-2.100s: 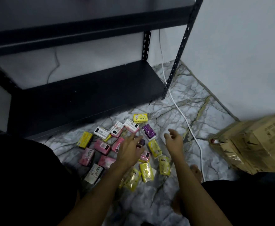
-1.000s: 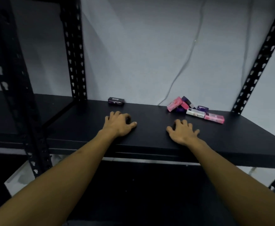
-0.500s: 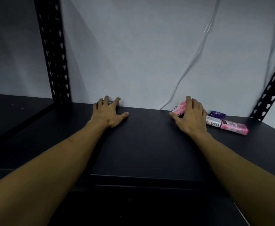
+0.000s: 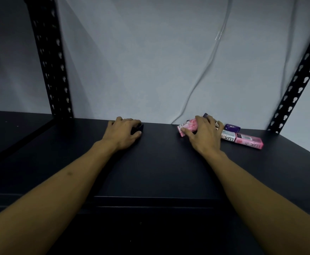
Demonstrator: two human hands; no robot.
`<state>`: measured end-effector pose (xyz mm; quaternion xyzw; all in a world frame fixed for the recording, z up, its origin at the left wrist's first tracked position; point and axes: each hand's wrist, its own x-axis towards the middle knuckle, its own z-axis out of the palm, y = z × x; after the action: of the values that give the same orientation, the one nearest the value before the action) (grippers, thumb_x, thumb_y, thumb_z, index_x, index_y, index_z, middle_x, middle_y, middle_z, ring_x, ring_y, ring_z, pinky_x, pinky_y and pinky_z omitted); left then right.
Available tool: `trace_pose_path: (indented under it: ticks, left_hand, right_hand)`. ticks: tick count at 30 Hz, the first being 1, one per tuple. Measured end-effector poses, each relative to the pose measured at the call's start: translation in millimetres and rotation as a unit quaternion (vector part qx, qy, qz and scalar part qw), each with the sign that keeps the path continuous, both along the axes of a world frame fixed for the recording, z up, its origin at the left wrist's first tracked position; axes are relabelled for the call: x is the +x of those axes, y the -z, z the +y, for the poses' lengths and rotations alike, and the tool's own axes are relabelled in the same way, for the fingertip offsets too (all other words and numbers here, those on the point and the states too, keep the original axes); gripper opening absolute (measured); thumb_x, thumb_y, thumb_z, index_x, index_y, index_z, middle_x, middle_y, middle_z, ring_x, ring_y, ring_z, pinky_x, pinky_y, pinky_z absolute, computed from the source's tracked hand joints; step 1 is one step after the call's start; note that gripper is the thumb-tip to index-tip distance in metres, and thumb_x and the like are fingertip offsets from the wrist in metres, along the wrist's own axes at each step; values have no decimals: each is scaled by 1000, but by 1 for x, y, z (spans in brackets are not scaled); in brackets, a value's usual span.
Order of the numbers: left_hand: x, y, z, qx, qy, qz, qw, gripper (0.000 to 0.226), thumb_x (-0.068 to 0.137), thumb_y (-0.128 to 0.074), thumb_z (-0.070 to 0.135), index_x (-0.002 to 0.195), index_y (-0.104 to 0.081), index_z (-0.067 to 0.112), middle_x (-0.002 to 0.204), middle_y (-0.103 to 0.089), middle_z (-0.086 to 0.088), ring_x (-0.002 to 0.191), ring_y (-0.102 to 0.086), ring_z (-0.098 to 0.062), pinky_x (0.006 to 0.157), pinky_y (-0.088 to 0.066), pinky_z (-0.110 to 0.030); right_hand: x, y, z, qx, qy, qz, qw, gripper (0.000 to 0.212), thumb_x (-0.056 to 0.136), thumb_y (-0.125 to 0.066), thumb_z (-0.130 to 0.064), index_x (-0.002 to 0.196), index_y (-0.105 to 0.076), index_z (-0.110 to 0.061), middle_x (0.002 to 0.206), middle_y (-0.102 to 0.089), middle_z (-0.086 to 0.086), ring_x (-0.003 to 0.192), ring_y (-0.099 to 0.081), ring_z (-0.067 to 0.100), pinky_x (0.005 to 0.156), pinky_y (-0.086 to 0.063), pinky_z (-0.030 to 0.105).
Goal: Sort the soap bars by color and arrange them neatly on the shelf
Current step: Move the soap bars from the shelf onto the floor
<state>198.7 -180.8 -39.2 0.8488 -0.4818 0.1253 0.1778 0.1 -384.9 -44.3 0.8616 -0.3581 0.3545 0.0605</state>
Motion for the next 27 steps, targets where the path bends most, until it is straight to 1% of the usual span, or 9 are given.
trace_pose_path:
  ticks: [4, 8, 12, 16, 20, 22, 24, 25, 27]
  left_hand:
    - [-17, -2, 0, 1, 23, -7, 1000, 40, 98, -51, 45, 137, -51, 36, 137, -56, 6, 119, -44, -23, 101, -38, -45]
    - [-41, -3, 3, -6, 45, 2, 999, 40, 96, -53, 48, 136, -52, 39, 134, -54, 4, 122, -42, -21, 100, -40, -44]
    - [-76, -5, 6, -11, 100, -4, 995, 41, 95, -53, 53, 135, -54, 42, 128, -53, 6, 118, -41, -17, 98, -41, -41]
    - [-101, -4, 7, -19, 177, -6, 984, 45, 91, -53, 62, 133, -58, 46, 124, -54, 11, 109, -42, -11, 96, -42, -36]
    - [-111, -11, 2, -32, 224, 34, 973, 41, 90, -55, 64, 123, -66, 42, 115, -61, 17, 102, -47, -2, 89, -42, -24]
    - [-112, -22, -8, -72, 219, 106, 967, 34, 90, -59, 60, 112, -72, 37, 102, -70, 18, 93, -58, 4, 81, -44, -17]
    - [-107, -35, -26, -121, 195, 162, 960, 29, 91, -63, 53, 103, -76, 31, 90, -73, 15, 83, -64, 4, 75, -47, -15]
    - [-103, -39, -40, -133, 182, 172, 959, 26, 91, -65, 49, 101, -77, 28, 88, -74, 13, 83, -65, 1, 76, -49, -17]
    - [-94, -43, -71, -116, 164, 178, 963, 20, 91, -67, 40, 103, -75, 27, 95, -74, 6, 90, -66, -8, 81, -47, -21]
  right_hand:
    - [-15, 1, 20, 24, -26, 17, 999, 51, 90, -52, -63, 129, -55, -31, 129, -59, 3, 127, -38, 25, 105, -17, 45]
    - [-36, 2, 41, 68, -40, 61, 995, 51, 93, -47, -64, 129, -61, -30, 128, -55, 4, 128, -35, 25, 106, -21, 45]
    - [-67, -2, 58, 132, -49, 24, 990, 40, 90, -54, -61, 110, -62, -27, 117, -57, -4, 118, -43, 20, 100, -24, 42]
    - [-113, 0, 67, 110, -32, 25, 993, 35, 89, -54, -61, 95, -54, -27, 102, -61, -7, 104, -51, 18, 93, -26, 40]
    - [-140, -8, 56, 217, -54, -4, 975, 38, 82, -65, -62, 88, -58, -26, 100, -64, -14, 98, -56, 15, 93, -32, 42]
    - [-141, -13, 45, 293, -94, -63, 949, 44, 79, -67, -64, 78, -59, -20, 86, -66, -12, 87, -59, 13, 89, -40, 42]
    - [-132, -19, 30, 346, -130, -173, 913, 48, 83, -67, -57, 76, -61, -10, 78, -66, 4, 78, -59, 15, 78, -44, 35]
    - [-126, -22, 20, 365, -135, -227, 893, 48, 86, -67, -52, 81, -63, -4, 85, -67, 12, 78, -57, 14, 74, -44, 32]
    - [-110, -22, -3, 368, -132, -284, 876, 41, 88, -68, -44, 89, -65, -3, 94, -67, 12, 83, -58, 12, 77, -45, 31]
